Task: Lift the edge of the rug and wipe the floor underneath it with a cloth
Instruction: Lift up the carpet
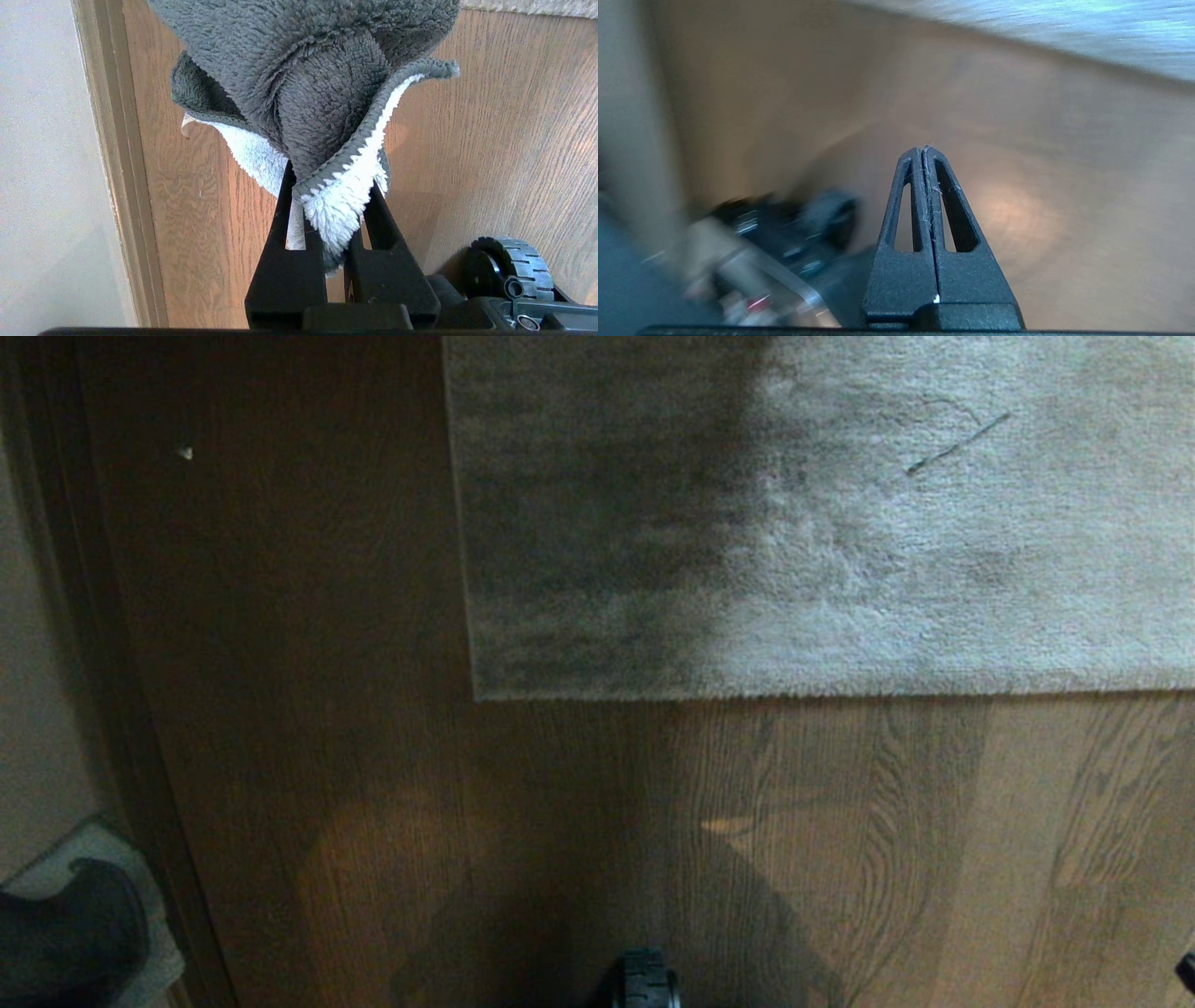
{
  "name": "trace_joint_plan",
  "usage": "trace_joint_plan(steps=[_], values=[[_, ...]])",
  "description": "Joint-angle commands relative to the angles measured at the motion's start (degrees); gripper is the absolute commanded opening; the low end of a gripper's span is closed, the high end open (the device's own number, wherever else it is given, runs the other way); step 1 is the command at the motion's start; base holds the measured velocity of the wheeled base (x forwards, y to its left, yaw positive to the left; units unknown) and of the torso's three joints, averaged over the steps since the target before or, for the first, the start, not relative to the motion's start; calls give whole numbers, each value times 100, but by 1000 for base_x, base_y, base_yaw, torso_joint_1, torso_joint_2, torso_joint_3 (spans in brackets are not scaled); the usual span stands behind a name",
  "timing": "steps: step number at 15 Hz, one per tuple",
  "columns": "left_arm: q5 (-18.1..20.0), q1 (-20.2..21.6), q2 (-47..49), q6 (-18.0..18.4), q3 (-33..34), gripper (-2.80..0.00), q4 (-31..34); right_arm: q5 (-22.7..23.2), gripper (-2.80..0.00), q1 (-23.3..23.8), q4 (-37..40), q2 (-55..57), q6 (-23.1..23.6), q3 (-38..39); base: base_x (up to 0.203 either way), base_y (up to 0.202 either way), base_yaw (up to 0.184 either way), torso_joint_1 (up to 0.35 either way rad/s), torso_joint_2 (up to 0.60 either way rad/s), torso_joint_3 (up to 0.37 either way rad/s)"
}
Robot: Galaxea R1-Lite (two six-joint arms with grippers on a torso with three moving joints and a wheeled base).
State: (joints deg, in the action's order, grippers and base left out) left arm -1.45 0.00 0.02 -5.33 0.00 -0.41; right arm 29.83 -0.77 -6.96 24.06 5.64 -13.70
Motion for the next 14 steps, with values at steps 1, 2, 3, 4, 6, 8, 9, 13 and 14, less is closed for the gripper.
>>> trace_joint_plan(steps=[1, 2, 3, 4, 6, 8, 9, 13, 14], values=[[-4, 0, -2, -3, 0, -280, -2, 630, -280, -2, -5, 807, 6, -158, 0, 0, 0, 0, 0, 0], [-4, 0, -2, -3, 0, -280, -2, 798, -280, -5, -6, 1044, 10, -214, 0, 0, 0, 0, 0, 0], [-4, 0, -2, -3, 0, -280, -2, 943, -280, -9, -8, 1306, 13, -271, 0, 0, 0, 0, 0, 0], [-4, 0, -2, -3, 0, -280, -2, 1071, -280, -17, -12, 1577, 14, -341, 0, 0, 0, 0, 0, 0], [-4, 0, -2, -3, 0, -280, -2, 1272, -280, -34, -20, 2137, 30, -506, 0, 0, 0, 0, 0, 0], [-4, 0, -2, -3, 0, -280, -2, 1371, -280, -148, -191, 2741, 38, -612, 0, 0, 0, 0, 0, 0], [-4, 0, -2, -3, 0, -280, -2, 1387, -280, -255, -416, 3064, 40, -628, 0, 0, 0, 0, 0, 0], [-4, 0, -2, -3, 0, -280, -2, 1374, -280, -894, -2195, 4605, -324, -725, 0, 0, 0, 0, 0, 0], [-4, 0, -2, -3, 0, -280, -2, 1259, -280, -1115, -2720, 4920, -656, -797, 0, 0, 0, 0, 0, 0]])
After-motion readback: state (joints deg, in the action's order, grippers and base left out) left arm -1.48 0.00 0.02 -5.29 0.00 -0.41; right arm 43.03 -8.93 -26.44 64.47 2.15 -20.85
